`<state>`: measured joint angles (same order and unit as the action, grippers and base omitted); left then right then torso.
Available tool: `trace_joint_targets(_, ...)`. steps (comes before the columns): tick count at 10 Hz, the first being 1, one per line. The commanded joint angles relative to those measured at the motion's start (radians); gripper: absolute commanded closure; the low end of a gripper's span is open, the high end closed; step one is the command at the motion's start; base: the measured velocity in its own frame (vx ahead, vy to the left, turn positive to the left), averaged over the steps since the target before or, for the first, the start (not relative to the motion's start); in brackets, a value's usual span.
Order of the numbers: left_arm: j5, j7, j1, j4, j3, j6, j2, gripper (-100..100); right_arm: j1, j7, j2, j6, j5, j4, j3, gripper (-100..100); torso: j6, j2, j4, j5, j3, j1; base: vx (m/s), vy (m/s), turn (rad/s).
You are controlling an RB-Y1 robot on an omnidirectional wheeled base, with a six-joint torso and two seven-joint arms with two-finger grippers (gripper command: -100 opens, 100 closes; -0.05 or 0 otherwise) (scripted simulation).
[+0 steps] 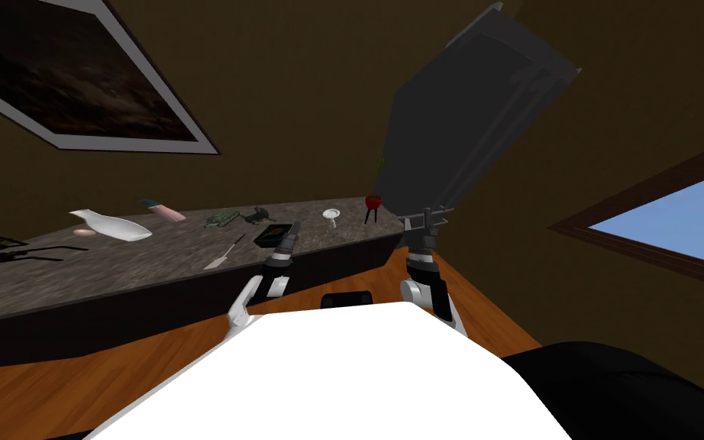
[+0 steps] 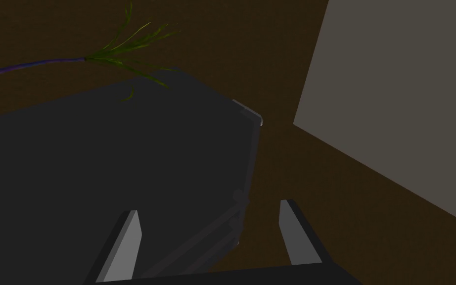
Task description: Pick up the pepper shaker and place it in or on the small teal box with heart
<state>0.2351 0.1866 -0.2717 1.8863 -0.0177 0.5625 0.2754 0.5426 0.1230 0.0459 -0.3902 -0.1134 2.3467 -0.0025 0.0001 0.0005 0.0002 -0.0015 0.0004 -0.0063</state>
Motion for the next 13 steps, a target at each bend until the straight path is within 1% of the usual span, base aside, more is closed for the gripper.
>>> trace_joint_targets(1,0.029,0.034,0.027,-0.044,-0.005,-0.005,0.013,-100,0.000,0.000,0.000,0.000,0.000,0.000,0.000,0,0.000,0.000,0.000,0.000,0.000,0.000,-0.017,-0.119,-0.018)
trace_joint_targets(4,0.080,0.089,0.077,-0.136,-0.013,-0.026,0.037,-100,0.000,0.000,0.000,0.000,0.000,0.000,0.000,0,0.000,-0.002,0.000,-0.001,-0.001,-0.002,0.011,-0.119,-0.026)
trace_joint_targets(5,0.080,0.089,0.077,-0.136,-0.013,-0.026,0.037,-100,0.000,0.000,0.000,0.000,0.000,0.000,0.000,0,0.000,-0.002,-0.001,0.000,-0.001,0.000,0.013,-0.053,-0.013)
trace_joint_targets(8,0.129,0.146,0.124,-0.236,-0.019,-0.061,0.053,-100,0.000,0.000,0.000,0.000,0.000,0.000,0.000,0,0.000,-0.002,-0.001,0.000,-0.001,0.002,0.024,-0.074,-0.052)
trace_joint_targets(9,0.145,0.164,0.138,-0.259,-0.020,-0.075,0.058,-100,0.000,0.000,0.000,0.000,0.000,0.000,0.000,0,0.000,-0.003,-0.001,0.000,-0.002,0.001,0.055,-0.085,-0.064)
trace_joint_targets(10,0.145,0.164,0.138,-0.271,-0.020,-0.075,0.058,-100,0.000,0.000,0.000,0.000,0.000,0.000,0.000,0,0.000,-0.004,-0.001,0.000,-0.002,0.001,0.036,-0.052,-0.014)
trace_joint_targets(13,0.190,0.219,0.178,-0.371,-0.023,-0.123,0.072,-100,0.000,0.000,0.000,0.000,0.000,0.000,0.000,0,0.000,-0.004,-0.001,0.000,-0.002,0.002,0.051,-0.064,-0.061)
